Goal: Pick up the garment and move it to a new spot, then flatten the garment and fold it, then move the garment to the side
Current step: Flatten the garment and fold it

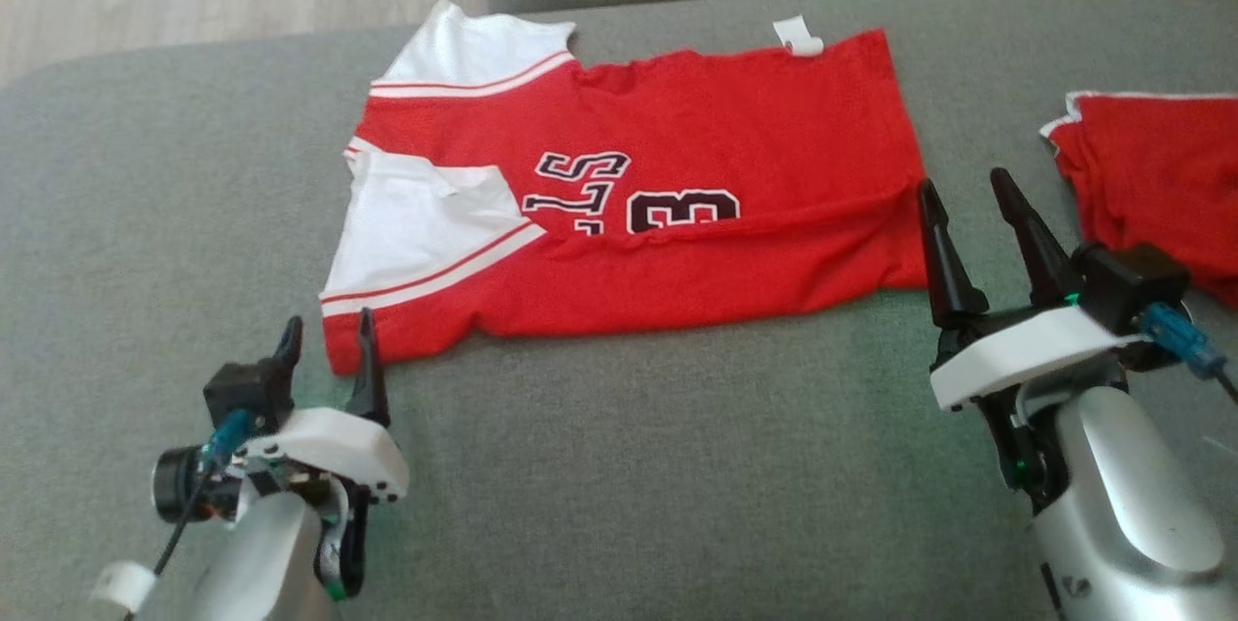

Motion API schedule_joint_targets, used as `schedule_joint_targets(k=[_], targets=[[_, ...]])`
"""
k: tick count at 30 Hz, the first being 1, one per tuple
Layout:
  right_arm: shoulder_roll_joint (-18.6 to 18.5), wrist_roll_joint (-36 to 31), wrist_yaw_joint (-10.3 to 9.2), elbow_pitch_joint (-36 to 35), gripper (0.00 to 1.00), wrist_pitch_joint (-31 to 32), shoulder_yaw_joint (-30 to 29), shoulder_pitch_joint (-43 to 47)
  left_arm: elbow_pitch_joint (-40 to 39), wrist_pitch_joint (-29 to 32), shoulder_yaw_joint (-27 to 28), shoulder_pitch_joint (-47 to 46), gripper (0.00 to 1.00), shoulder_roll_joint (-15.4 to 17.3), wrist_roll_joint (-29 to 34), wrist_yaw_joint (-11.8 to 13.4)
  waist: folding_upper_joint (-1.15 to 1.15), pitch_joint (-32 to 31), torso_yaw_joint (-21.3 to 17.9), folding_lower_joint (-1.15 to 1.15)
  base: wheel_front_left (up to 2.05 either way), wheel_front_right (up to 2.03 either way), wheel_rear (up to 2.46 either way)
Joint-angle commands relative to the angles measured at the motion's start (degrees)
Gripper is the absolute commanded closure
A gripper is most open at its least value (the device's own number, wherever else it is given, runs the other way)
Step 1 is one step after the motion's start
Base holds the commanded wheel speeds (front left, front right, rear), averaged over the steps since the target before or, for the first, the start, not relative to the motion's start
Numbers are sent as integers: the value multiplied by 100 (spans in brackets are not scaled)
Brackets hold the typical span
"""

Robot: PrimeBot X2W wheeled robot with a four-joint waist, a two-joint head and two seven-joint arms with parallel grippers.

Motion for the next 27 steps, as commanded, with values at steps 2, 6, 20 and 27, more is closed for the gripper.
schedule_joint_targets(k=[2,6,20,27], targets=[[71,-69,-5,-279,0,43,101,-55,25,77,196,-309,0,183,29,96,0,135,-102,0,0,0,0],[105,-120,-5,-476,0,136,86,-71,533,458,190,-553,0,257,41,234,0,290,-206,0,0,0,0],[169,-221,-5,-631,0,298,-58,-41,1140,818,91,-959,100,267,-125,-22,0,402,-279,0,0,0,0],[397,-727,-5,65,0,997,-685,-170,263,-225,-19,-1131,100,226,70,-68,0,269,-47,0,0,0,0]])
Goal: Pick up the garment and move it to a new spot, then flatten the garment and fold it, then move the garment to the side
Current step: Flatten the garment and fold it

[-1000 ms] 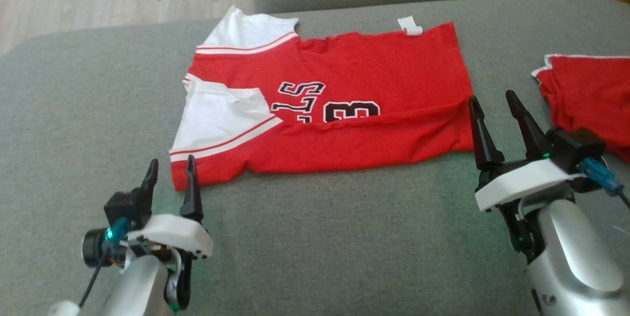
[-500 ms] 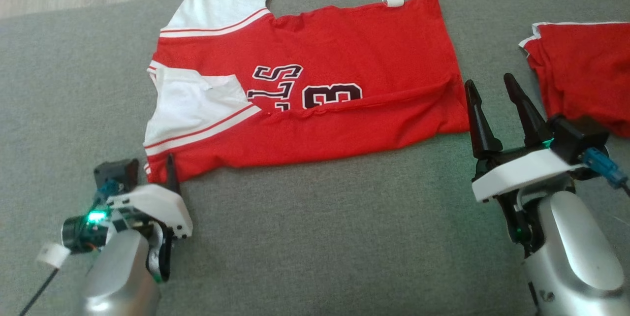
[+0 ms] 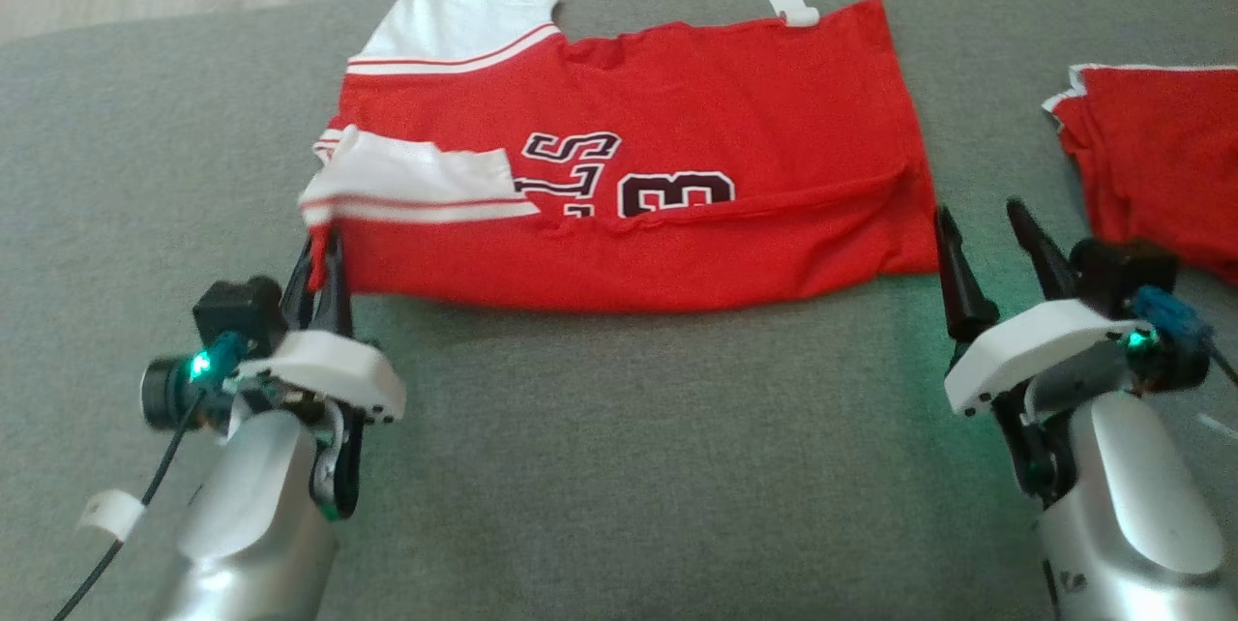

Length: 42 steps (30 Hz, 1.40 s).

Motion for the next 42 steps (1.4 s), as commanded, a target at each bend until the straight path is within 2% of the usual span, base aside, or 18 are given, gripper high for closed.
schedule_joint_targets(k=[1,8,12,17,18,19,20,27,31,37,42], targets=[[103,-173,-5,2,0,164,9,-200,-360,-156,128,-233,100,137,76,-15,0,-35,78,0,0,0,0],[267,-750,-5,937,0,672,-459,-556,-1178,-256,-145,-150,100,167,291,-83,0,-12,266,0,0,0,0],[273,-390,-5,1493,0,705,-431,-785,-1461,-172,-245,-78,100,179,335,-64,0,29,357,0,0,0,0],[275,-242,-5,1998,0,618,-354,-996,-1625,-92,-299,14,100,222,336,-56,0,68,414,0,0,0,0],[275,-240,-5,2096,21,579,-338,-1041,-1642,-69,-305,36,100,235,335,-47,0,70,423,0,0,0,0],[275,-242,-5,2181,88,531,-314,-1082,-1649,-48,-307,57,100,250,334,-34,0,69,428,0,0,0,0],[275,-248,-5,2249,100,461,-278,-1117,-1649,-31,-310,79,100,270,338,-18,0,61,429,0,0,0,0],[276,-432,-5,2394,100,-195,-150,-1209,-1567,29,-262,315,100,431,280,45,0,-143,314,0,0,0,0],[276,-445,-5,2310,100,-351,-119,-1103,-1566,53,-219,529,100,531,227,92,0,-343,218,0,0,0,0],[276,-373,-5,1933,100,-177,-112,-748,-1747,110,-152,981,100,655,121,189,0,-675,105,0,0,0,0],[227,-279,-5,1415,100,277,-194,-247,-2071,300,-182,1503,100,723,34,269,0,-971,63,0,0,0,0]])
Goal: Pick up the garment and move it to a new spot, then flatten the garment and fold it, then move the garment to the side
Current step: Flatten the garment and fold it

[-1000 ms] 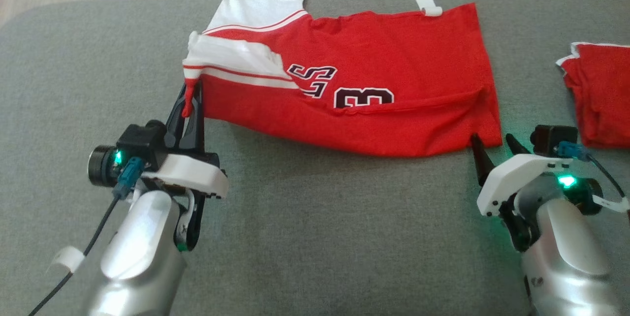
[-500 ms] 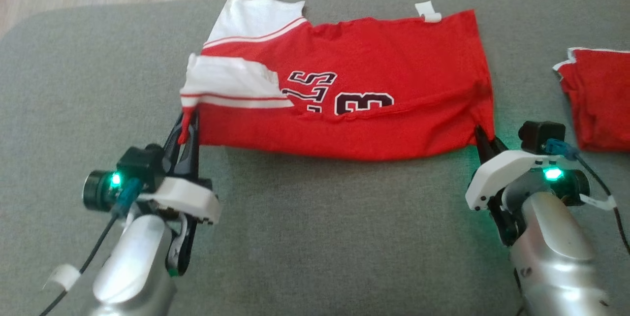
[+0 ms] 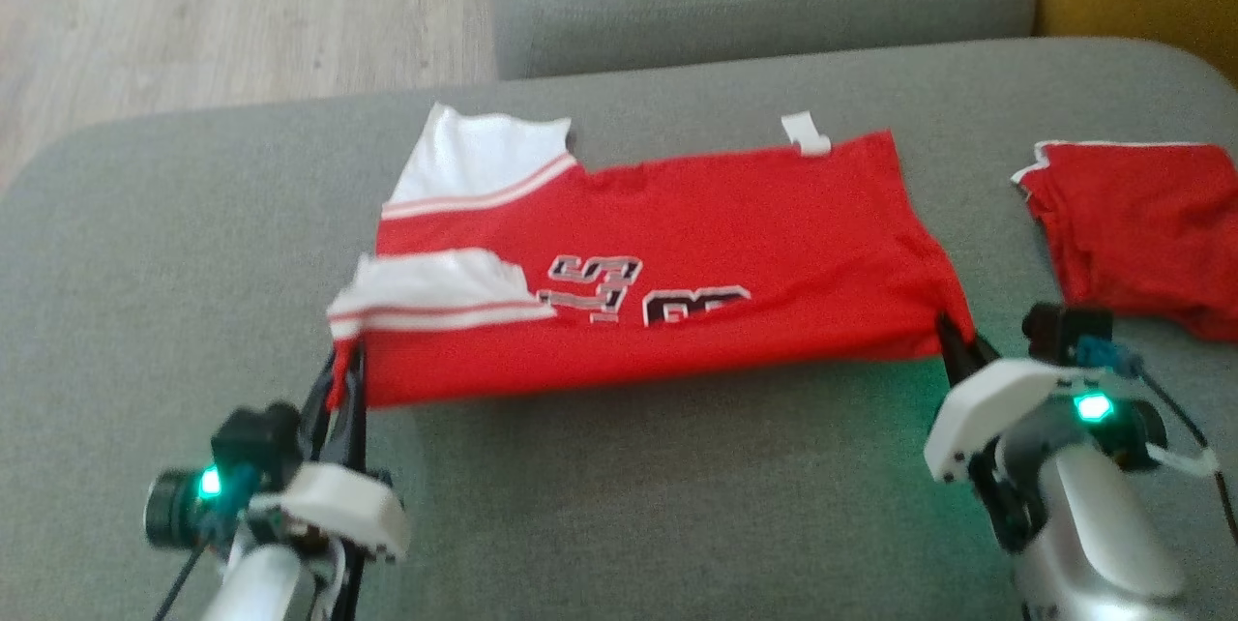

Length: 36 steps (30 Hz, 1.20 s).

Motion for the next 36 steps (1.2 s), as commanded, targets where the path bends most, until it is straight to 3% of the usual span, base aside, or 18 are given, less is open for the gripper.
schedule_joint_targets(k=[1,10,17,18,19,20,21,22,28,36], targets=[[-47,-27,-5,-348,100,103,95,29,-273,26,228,-30,100,214,-69,64,0,-160,-36,1,0,0,0],[-168,135,-5,-1724,100,1131,-50,1137,-1126,539,147,922,100,437,-185,237,0,-426,-92,1,0,0,0],[-128,233,-5,-2442,97,1486,-228,1695,-1373,743,-26,1130,100,409,-197,268,0,-437,-57,1,0,0,0],[-113,217,-5,-2508,13,1456,-263,1722,-1351,742,-43,1128,91,398,-193,271,0,-431,-59,1,0,0,0],[-113,217,-5,-2508,13,1456,-263,1722,-1351,742,-43,1128,91,398,-193,271,0,-431,-59,1,0,0,0],[-96,204,-5,-2558,0,1431,-290,1740,-1324,734,-59,1122,57,389,-184,276,0,-422,-62,1,0,0,0],[-80,195,-5,-2608,0,1394,-294,1746,-1296,721,-70,1112,9,379,-175,284,0,-408,-68,1,0,0,0],[-65,191,-5,-2660,0,1342,-305,1732,-1269,704,-74,1097,0,372,-168,293,0,-390,-79,1,0,0,0],[2,119,-5,-2970,0,781,-456,1453,-1284,251,96,834,0,330,-169,335,0,-215,-147,1,0,0,0],[31,-31,-5,-3190,0,549,-427,617,-1359,113,236,-273,0,740,-47,-61,0,507,-247,1,0,0,0]])
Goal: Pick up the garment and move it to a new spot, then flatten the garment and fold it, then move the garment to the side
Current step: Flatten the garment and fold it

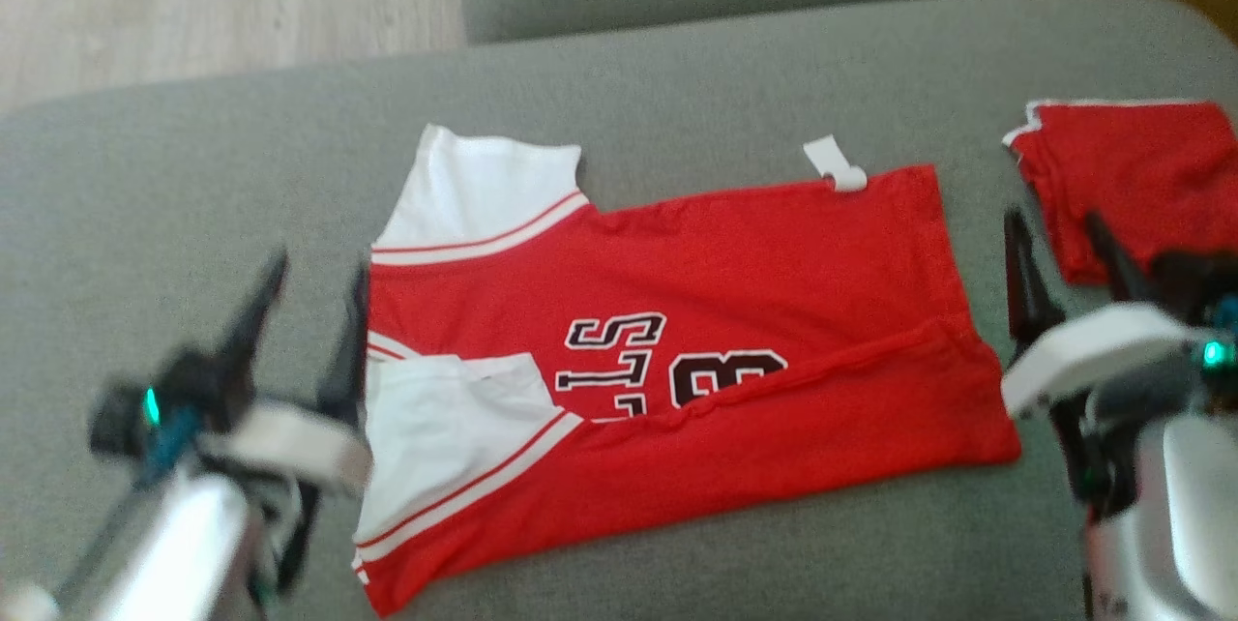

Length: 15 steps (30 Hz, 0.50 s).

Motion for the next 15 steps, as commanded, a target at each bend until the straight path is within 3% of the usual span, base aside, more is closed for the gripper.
schedule_joint_targets(k=[1,5,9,15], targets=[[-23,-101,-5,-229,0,-41,151,-439,-197,65,301,-683,0,256,59,-92,0,354,-46,-2,0,0,0],[-32,-331,-5,-133,0,5,137,-995,118,517,193,-1740,0,531,96,-583,0,777,-103,-2,0,0,0],[-106,-425,-5,8,0,29,211,-1529,813,1044,22,-2813,0,591,-57,-1042,0,1128,-201,-2,0,0,0],[-162,-427,-5,210,0,-15,472,-2244,2107,1891,-451,-4135,0,734,-446,-1260,0,1651,-491,-2,0,0,0]])
